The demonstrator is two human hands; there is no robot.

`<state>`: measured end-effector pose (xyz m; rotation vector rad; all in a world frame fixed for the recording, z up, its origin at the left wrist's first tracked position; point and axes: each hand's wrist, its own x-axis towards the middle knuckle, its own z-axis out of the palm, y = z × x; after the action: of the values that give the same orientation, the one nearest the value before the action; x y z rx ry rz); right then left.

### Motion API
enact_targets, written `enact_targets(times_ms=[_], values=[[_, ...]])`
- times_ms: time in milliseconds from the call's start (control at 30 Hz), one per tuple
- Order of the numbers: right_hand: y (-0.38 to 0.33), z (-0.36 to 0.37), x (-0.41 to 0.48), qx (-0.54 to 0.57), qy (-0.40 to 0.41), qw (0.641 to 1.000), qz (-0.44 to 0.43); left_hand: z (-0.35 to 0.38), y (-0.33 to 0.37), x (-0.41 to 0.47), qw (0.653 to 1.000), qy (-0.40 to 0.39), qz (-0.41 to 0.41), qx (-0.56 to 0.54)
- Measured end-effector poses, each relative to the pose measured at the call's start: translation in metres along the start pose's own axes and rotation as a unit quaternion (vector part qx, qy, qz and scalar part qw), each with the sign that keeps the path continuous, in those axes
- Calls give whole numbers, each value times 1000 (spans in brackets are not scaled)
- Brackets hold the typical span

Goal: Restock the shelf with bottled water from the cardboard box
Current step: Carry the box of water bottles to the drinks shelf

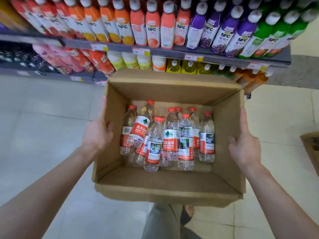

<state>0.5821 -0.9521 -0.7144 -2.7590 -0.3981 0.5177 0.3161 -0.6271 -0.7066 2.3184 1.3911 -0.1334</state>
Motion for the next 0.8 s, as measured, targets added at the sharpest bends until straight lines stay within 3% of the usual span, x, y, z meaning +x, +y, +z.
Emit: enact_targets(times_ms=[367, 600, 800], values=[[-155, -19, -146, -48, -18, 997, -57, -140, -166, -72, 999, 1, -25, -28], [-296, 19, -259, -12, -6, 999, -44, -238, -312, -44, 999, 2, 19, -30], [-430, 70, -298, -16, -18, 999, -43, -324, -430, 1, 1000, 6, 14, -27]])
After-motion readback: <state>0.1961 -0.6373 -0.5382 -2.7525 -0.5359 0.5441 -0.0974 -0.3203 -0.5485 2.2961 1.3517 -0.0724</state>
